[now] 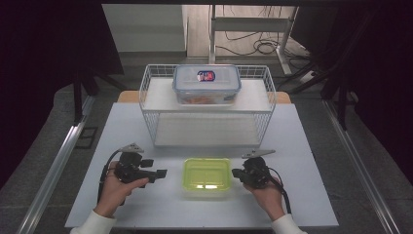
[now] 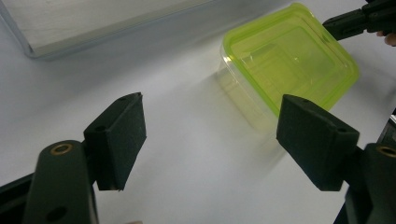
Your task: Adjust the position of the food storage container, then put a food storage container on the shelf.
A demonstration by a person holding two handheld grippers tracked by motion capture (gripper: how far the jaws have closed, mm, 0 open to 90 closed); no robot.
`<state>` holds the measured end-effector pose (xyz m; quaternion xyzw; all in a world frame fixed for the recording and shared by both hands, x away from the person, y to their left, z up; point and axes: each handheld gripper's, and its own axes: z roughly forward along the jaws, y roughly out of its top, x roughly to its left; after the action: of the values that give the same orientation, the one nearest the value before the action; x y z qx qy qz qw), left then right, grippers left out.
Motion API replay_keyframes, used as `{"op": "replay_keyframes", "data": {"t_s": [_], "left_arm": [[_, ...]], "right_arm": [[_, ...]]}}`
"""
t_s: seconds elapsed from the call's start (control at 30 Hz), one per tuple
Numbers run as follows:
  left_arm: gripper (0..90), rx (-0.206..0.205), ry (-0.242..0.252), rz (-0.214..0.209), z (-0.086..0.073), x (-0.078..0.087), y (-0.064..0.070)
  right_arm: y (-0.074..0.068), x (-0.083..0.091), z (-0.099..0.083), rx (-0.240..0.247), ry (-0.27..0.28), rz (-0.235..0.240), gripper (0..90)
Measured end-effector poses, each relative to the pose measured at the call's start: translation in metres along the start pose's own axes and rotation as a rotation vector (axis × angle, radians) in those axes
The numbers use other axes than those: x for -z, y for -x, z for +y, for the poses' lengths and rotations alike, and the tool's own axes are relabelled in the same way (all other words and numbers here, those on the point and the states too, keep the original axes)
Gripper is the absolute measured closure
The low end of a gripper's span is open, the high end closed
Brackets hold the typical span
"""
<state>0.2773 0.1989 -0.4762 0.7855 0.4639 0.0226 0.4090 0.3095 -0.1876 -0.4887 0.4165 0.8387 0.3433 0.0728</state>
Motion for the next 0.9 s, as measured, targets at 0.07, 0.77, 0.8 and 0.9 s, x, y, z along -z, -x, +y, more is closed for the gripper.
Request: {"op": "replay_keyframes", "data": {"t_s": [0.07, 0.77, 0.8, 0.9], "left_arm": [[24.2, 0.003, -0.001, 0.0, 0.0, 0.0, 0.0], [24.4, 0.024, 0.071, -0.009, -0.002, 0.002, 0.006], [24.4, 0.027, 0.07, -0.012, -0.002, 0.001, 0.006], [24.2, 0.033, 0.061, -0.02, -0.002, -0.001, 0.007]], "right_arm": [[0.001, -0.002, 0.001, -0.001, 0.003, -0.005, 89.0], [0.016, 0.027, -0.005, -0.074, 0.105, 0.051, 53.0], [0.017, 0.027, -0.005, -0.087, 0.111, 0.061, 50.7], [0.019, 0.029, -0.004, -0.109, 0.124, 0.084, 46.5]]}}
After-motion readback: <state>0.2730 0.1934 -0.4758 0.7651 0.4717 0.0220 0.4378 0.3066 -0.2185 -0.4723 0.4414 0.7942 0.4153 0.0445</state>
